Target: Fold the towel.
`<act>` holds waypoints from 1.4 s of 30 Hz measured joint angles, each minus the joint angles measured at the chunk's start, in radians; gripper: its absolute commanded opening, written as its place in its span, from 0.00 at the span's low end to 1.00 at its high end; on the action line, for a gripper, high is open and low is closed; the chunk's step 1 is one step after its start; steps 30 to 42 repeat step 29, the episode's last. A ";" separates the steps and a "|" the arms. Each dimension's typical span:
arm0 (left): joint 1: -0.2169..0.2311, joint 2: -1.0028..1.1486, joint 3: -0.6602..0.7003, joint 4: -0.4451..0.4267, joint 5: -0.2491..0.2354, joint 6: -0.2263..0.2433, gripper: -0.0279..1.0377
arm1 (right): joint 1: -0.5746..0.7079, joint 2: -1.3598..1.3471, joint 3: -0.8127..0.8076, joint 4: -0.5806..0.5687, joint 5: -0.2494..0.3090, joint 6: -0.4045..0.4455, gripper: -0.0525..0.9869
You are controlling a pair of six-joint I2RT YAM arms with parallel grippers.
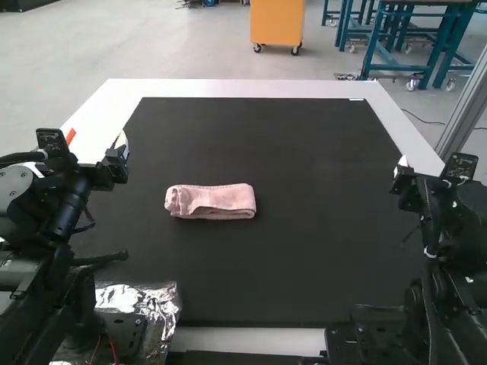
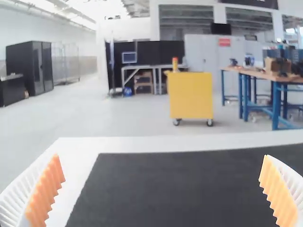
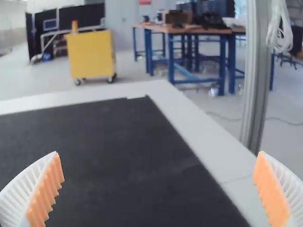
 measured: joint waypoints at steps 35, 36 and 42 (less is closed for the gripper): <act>0.000 0.001 -0.046 -0.161 -0.151 -0.103 0.94 | 0.000 0.000 0.000 -0.090 -0.037 -0.011 0.93; 0.000 0.001 -0.046 -0.161 -0.151 -0.103 0.94 | 0.000 0.000 0.000 -0.090 -0.037 -0.011 0.93; 0.000 0.001 -0.046 -0.161 -0.151 -0.103 0.94 | 0.000 0.000 0.000 -0.090 -0.037 -0.011 0.93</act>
